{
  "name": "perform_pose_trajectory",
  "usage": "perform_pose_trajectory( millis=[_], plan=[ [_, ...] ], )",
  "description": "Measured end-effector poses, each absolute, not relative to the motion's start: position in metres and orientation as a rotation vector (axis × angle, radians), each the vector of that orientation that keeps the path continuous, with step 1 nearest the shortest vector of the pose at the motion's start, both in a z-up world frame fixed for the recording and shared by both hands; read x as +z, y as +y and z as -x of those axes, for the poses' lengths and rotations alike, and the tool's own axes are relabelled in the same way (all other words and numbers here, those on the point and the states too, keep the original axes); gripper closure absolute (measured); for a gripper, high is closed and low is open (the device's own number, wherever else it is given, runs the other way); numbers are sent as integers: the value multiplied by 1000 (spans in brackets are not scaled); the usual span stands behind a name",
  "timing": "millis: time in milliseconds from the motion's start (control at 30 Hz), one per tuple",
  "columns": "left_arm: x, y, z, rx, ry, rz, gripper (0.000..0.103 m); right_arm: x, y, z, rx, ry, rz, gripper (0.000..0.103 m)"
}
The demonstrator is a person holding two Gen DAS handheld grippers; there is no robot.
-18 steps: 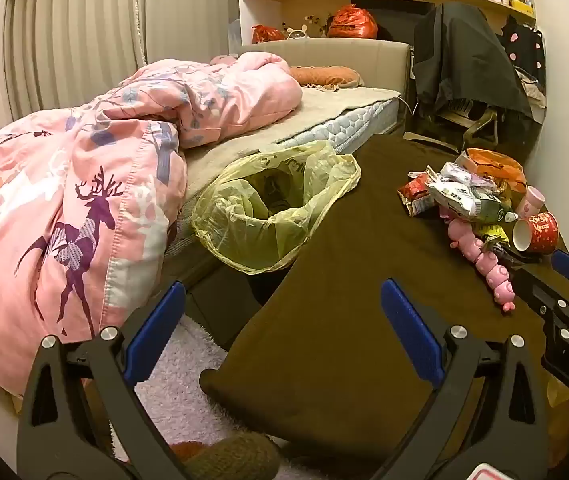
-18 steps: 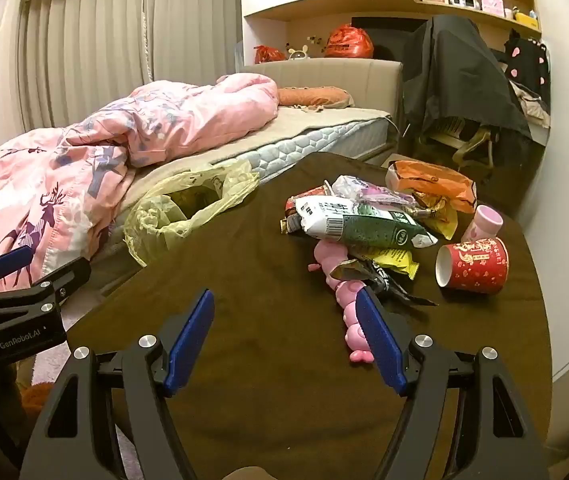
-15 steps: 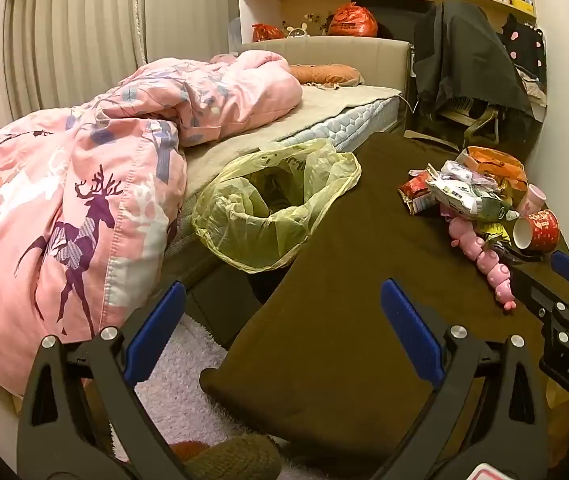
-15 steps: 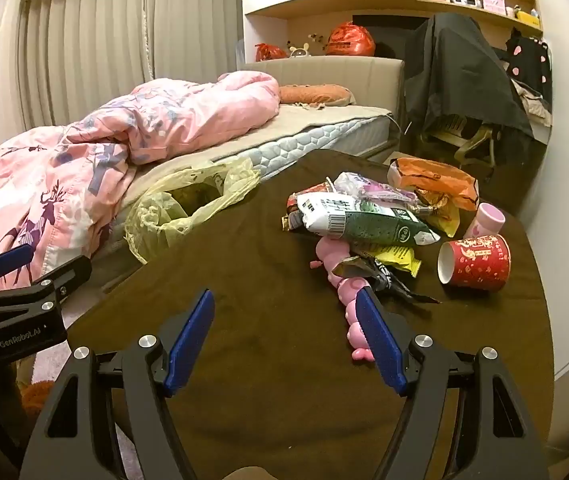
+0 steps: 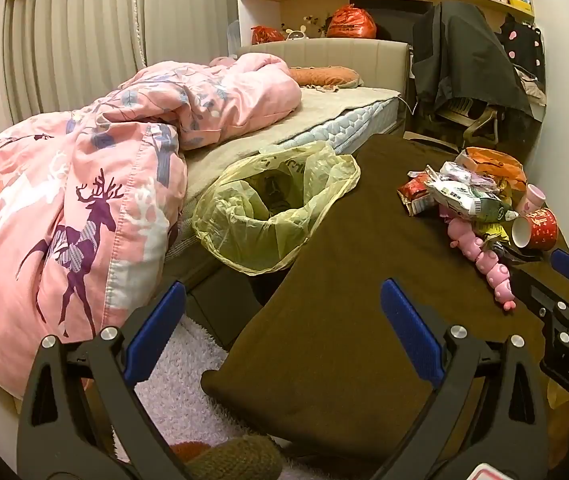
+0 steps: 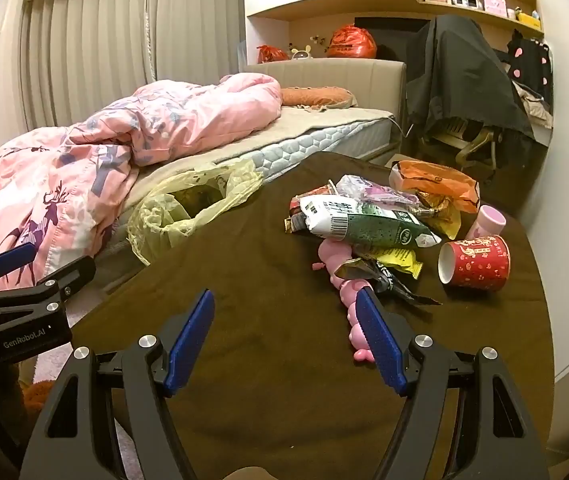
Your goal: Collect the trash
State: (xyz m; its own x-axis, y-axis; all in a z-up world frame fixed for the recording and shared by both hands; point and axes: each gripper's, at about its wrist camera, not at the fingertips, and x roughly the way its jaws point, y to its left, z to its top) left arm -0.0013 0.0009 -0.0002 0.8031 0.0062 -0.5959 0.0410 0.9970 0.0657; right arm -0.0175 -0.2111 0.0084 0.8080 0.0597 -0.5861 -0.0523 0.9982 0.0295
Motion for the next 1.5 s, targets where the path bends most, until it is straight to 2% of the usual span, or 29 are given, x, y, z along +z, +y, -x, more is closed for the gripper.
perform_pose_trajectory(
  millis=[1500],
  plan=[
    [-11,1,-8,-18,708,-75,10,-4,-217,13,57,657,-20,34]
  ],
)
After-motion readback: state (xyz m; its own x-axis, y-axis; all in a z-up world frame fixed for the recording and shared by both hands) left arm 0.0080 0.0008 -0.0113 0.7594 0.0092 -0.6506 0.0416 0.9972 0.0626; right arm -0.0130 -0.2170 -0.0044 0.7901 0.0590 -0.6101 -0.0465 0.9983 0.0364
